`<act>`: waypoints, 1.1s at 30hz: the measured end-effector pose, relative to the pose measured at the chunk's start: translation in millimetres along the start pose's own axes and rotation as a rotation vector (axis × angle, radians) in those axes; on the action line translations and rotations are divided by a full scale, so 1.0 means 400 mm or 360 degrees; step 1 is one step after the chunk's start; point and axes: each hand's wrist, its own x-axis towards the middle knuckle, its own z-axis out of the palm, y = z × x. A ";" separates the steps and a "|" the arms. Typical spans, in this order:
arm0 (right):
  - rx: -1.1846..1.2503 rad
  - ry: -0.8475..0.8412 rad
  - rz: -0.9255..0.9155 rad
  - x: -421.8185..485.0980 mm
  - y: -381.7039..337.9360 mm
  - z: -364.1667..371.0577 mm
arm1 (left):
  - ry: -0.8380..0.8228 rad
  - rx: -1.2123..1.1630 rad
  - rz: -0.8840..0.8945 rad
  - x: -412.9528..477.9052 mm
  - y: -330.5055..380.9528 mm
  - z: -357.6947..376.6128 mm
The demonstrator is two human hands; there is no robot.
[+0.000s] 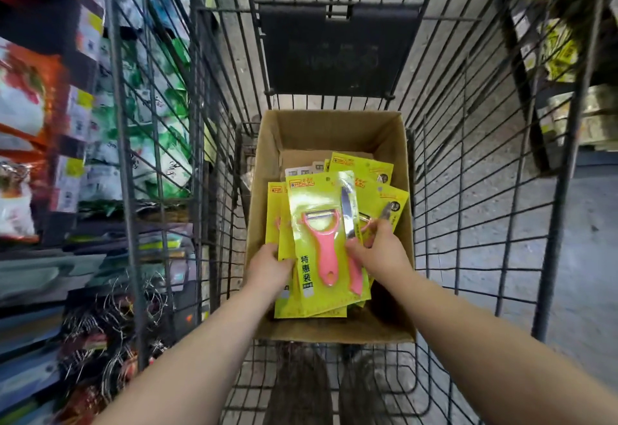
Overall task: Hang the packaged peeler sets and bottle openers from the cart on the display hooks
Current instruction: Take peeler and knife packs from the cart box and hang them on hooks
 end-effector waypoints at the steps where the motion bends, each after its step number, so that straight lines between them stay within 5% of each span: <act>1: 0.0025 -0.0026 0.0014 -0.003 0.003 0.000 | 0.0017 -0.0008 -0.0003 -0.003 -0.001 0.002; 7: 0.0450 -0.0214 0.0077 -0.044 -0.004 -0.029 | -0.0038 -0.0669 0.0058 -0.047 -0.004 -0.018; 23: 0.0552 -0.0056 -0.0391 -0.292 -0.259 -0.300 | 0.0354 -0.1131 0.0339 -0.342 0.163 -0.289; 33: 0.0568 -0.0220 -0.0857 -0.450 -0.333 -0.402 | 0.0754 -0.1404 0.0326 -0.649 0.165 -0.329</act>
